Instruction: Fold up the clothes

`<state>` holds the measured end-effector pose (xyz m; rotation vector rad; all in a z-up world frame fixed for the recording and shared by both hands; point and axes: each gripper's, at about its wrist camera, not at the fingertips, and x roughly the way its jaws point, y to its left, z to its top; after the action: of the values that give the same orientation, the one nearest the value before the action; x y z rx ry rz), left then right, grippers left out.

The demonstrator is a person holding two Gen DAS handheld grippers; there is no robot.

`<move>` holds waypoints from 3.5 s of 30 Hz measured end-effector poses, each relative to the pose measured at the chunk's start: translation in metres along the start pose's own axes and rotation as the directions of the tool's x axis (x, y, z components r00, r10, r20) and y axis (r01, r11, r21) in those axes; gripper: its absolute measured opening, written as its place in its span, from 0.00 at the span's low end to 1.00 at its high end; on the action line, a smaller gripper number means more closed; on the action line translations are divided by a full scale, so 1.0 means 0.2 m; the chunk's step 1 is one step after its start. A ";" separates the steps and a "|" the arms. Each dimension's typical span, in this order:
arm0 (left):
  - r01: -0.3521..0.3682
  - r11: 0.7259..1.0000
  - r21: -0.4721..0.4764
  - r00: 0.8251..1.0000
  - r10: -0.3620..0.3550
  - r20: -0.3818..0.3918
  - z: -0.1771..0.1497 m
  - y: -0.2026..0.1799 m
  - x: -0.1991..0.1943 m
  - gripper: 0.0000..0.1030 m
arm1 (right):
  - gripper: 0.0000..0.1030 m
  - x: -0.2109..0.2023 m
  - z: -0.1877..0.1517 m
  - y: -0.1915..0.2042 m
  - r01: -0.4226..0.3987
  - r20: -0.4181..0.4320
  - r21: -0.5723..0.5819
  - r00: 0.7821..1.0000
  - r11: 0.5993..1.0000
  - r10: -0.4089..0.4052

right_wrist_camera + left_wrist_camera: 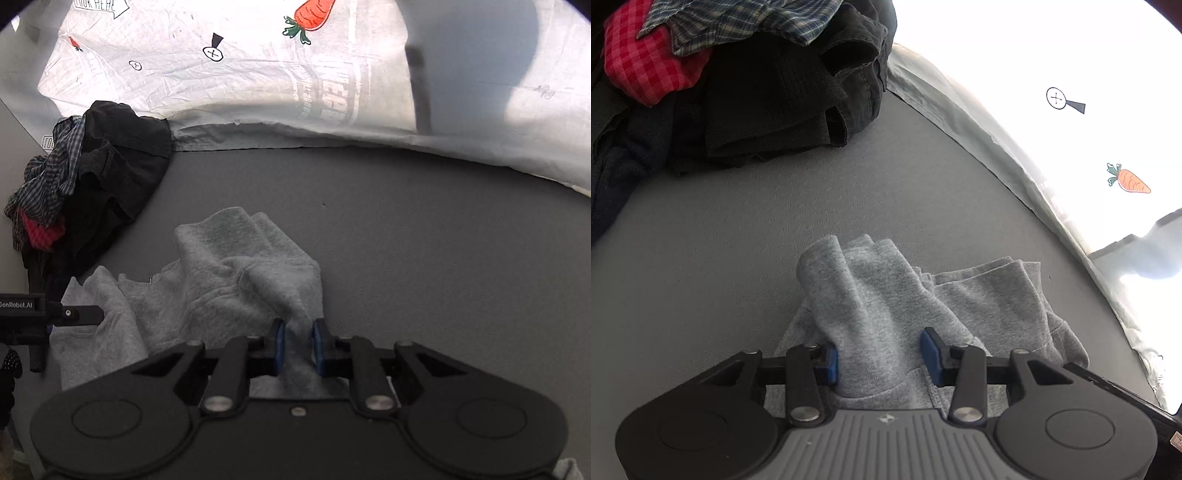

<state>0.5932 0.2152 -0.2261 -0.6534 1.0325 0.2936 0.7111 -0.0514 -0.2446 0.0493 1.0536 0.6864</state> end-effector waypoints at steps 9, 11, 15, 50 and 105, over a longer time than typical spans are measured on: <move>0.007 0.998 0.069 0.991 -0.016 0.129 0.08 -0.21 -0.26 0.06 | 0.05 -0.53 0.09 0.00 -0.059 0.301 0.079 0.953 0.995 0.032; 0.011 0.994 0.108 0.984 -0.029 0.174 0.13 -0.31 -0.35 0.06 | 0.05 -0.68 0.16 0.01 -0.065 0.387 0.081 0.922 0.995 0.029; 0.024 0.970 0.240 0.944 -0.101 0.314 0.23 -0.56 -0.55 0.05 | 0.05 -1.01 0.31 -0.01 -0.083 0.566 0.086 0.824 0.993 0.020; 0.176 0.946 0.273 0.941 -0.243 0.236 -0.69 -0.29 -1.09 0.05 | 0.05 -1.70 -0.87 0.05 -0.101 0.624 0.331 0.769 0.938 -0.137; -0.029 0.991 0.132 0.999 0.025 0.033 -0.10 -0.01 0.12 0.66 | 0.31 -0.04 -0.09 0.19 0.313 0.143 -0.178 0.946 0.933 -0.290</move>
<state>0.5922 0.1998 -0.2541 -0.5142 1.0219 0.2555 0.6762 -0.0309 -0.2347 -0.2406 0.8541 0.4980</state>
